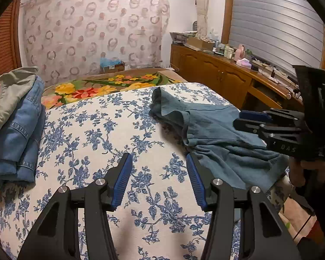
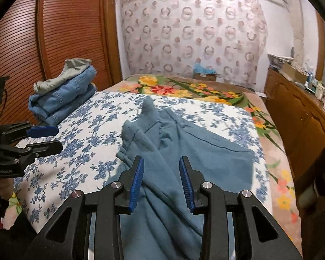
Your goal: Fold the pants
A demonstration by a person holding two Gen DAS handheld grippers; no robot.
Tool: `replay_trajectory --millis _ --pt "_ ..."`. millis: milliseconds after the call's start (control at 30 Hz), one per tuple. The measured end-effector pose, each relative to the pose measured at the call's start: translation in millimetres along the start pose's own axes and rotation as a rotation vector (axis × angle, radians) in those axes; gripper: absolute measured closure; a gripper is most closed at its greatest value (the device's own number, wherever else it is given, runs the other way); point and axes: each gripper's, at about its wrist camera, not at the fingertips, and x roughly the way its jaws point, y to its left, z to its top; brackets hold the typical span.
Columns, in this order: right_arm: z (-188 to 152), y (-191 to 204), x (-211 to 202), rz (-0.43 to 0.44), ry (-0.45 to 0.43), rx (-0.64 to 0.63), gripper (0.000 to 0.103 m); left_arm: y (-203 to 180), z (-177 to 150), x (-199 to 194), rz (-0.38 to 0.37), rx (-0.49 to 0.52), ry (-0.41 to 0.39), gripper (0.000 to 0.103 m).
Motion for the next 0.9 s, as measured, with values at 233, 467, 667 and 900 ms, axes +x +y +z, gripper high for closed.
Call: replay_trajectory --millis 233,467,667,900 --pt "14.0 10.0 31.2 0.036 0.06 -0.058 0.068 7.4 -2.5 2.2 0.01 -0.016 0.007 0.05" --pt "24.2 21.0 57.0 0.078 0.119 -0.123 0.068 15.8 -6.8 1.0 0.02 -0.029 0.011 0.05" --pt "27.6 31.1 89.0 0.047 0.18 -0.187 0.068 21.3 -10.4 0.8 0.024 -0.038 0.018 0.05" --pt "33.7 33.2 95.9 0.026 0.175 -0.194 0.089 24.8 -12.6 1.4 0.023 -0.043 0.025 0.05"
